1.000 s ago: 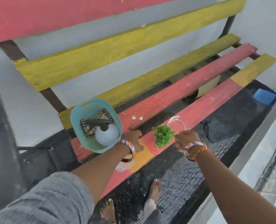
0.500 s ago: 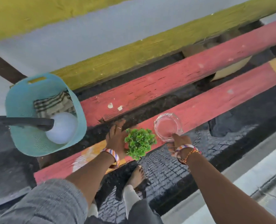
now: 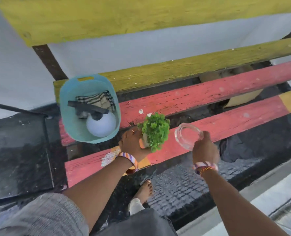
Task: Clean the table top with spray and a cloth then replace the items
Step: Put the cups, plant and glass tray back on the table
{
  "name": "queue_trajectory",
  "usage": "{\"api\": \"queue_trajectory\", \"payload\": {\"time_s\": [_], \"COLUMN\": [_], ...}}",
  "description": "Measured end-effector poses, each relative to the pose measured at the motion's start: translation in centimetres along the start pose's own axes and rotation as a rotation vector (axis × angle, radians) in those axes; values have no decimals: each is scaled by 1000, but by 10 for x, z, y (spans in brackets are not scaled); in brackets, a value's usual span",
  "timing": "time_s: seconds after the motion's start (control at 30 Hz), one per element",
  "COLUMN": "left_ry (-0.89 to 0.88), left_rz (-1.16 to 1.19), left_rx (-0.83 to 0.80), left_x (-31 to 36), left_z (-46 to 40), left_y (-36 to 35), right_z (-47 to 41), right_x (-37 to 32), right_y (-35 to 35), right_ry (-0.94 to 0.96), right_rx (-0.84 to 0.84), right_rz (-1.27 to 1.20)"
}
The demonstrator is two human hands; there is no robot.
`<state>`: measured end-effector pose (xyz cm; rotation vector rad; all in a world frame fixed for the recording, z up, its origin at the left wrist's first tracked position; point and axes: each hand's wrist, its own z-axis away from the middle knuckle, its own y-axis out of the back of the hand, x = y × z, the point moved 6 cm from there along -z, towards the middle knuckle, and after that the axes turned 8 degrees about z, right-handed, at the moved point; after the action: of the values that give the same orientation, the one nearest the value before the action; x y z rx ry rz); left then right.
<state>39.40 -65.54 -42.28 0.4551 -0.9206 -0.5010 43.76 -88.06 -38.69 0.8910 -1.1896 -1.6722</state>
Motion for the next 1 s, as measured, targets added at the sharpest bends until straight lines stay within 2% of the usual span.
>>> {"api": "queue_trajectory", "payload": {"time_s": [0.13, 0.27, 0.37, 0.47, 0.63, 0.77, 0.87, 1.0], "left_ry": [-59, -171, -357, -431, -330, -211, -118, 11], "left_rz": [71, 8, 49, 49, 57, 87, 112, 159], "left_rx": [132, 202, 275, 400, 660, 774, 825, 859], "left_x": [3, 24, 30, 13, -58, -120, -163, -212], "left_z": [37, 97, 147, 178, 200, 210, 208, 201], "left_y": [47, 107, 174, 242, 355, 431, 475, 526], "right_z": [43, 105, 156, 196, 255, 284, 293, 288], "right_x": [-34, -62, -93, -130, -210, -276, -325, -407], "right_y": [52, 105, 137, 162, 188, 200, 198, 171], "right_ry": [183, 271, 294, 274, 390, 455, 483, 517], "right_rx": [238, 397, 502, 575, 657, 653, 578, 333], "right_rz": [164, 254, 200, 71, -26, -146, -366, -635]}}
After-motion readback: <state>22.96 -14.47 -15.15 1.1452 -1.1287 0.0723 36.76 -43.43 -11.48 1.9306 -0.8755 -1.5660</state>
